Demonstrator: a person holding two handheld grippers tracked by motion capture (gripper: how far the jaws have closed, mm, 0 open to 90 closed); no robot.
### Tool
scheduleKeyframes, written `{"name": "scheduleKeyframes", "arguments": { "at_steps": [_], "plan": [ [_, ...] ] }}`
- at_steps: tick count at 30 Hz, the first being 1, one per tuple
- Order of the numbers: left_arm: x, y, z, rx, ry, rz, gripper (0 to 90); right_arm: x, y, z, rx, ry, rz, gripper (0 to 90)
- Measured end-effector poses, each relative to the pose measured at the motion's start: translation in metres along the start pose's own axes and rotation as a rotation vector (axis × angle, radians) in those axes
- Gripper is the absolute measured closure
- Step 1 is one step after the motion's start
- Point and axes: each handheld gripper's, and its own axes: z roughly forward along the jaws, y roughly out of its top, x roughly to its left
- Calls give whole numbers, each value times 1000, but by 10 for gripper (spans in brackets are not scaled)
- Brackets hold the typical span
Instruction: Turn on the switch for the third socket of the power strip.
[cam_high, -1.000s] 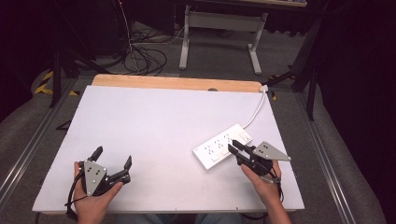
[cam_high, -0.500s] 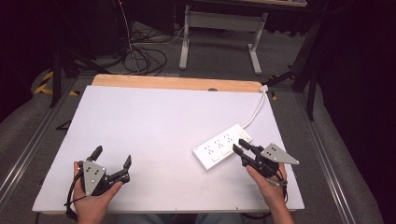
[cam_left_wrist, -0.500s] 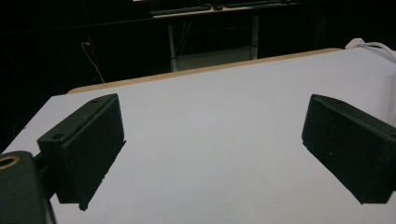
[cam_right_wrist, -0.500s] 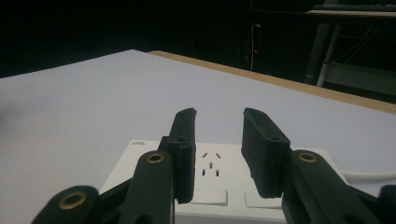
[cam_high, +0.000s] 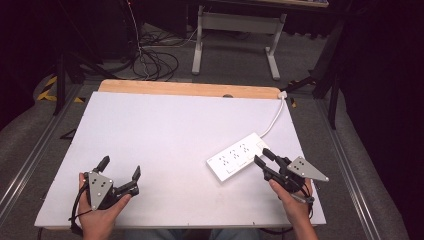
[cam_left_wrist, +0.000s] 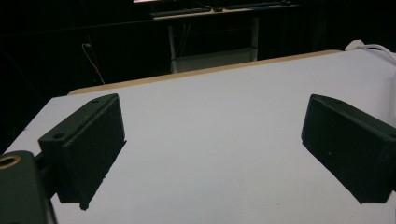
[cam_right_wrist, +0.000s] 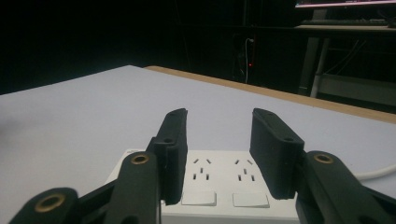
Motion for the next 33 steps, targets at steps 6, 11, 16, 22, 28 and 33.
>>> {"name": "scheduleKeyframes", "arguments": {
  "at_steps": [6, 11, 16, 22, 28, 33],
  "plan": [
    [0, 0, 1, -2, 0, 0, 68, -2, -3, -5, -35, -9, 13, 496],
    [0, 0, 1, -3, 0, -1, 68, -5, -6, -10, -67, -23, 25, 435],
    [0, 0, 0, -1, -1, 0, 68, -9, -8, -12, -82, -42, 55, 353],
    [1, 0, 0, -2, 0, -2, 68, -10, -9, -12, -84, -55, 58, 271],
    [1, 0, 1, -1, -2, -6, 68, -12, -9, -12, -94, -71, 56, 208],
    [3, 0, 1, -3, 1, -14, 68, -13, -9, -12, -104, -78, 50, 182]
  ]
}}
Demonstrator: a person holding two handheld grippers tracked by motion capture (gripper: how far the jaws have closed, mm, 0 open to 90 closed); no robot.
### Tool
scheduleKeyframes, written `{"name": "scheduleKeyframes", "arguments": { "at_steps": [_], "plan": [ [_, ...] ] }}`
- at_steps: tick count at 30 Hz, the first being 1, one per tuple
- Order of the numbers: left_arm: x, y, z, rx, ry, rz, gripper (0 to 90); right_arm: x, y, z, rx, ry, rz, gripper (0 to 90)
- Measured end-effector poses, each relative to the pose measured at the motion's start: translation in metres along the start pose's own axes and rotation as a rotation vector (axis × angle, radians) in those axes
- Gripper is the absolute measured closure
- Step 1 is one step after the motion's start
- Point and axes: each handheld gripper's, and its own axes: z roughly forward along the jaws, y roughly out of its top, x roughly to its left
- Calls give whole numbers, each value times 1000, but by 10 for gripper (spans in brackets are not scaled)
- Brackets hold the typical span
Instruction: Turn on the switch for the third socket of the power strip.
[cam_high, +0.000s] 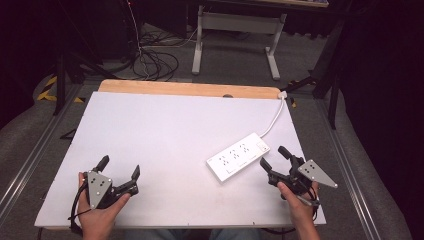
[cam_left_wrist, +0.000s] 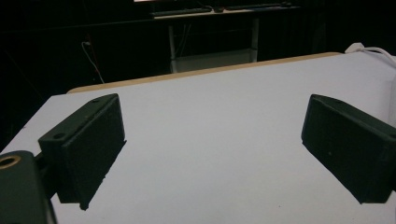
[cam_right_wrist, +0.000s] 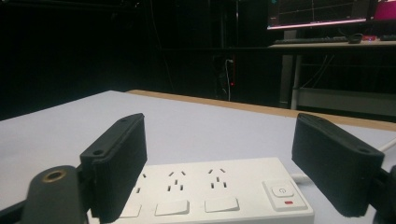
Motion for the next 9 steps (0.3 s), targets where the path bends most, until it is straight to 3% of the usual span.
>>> {"name": "scheduleKeyframes", "arguments": {
  "at_steps": [9],
  "plan": [
    [1, 0, 0, 2, -1, -2, 68, 0, 0, 1, -3, -4, -7, 176]
  ]
}}
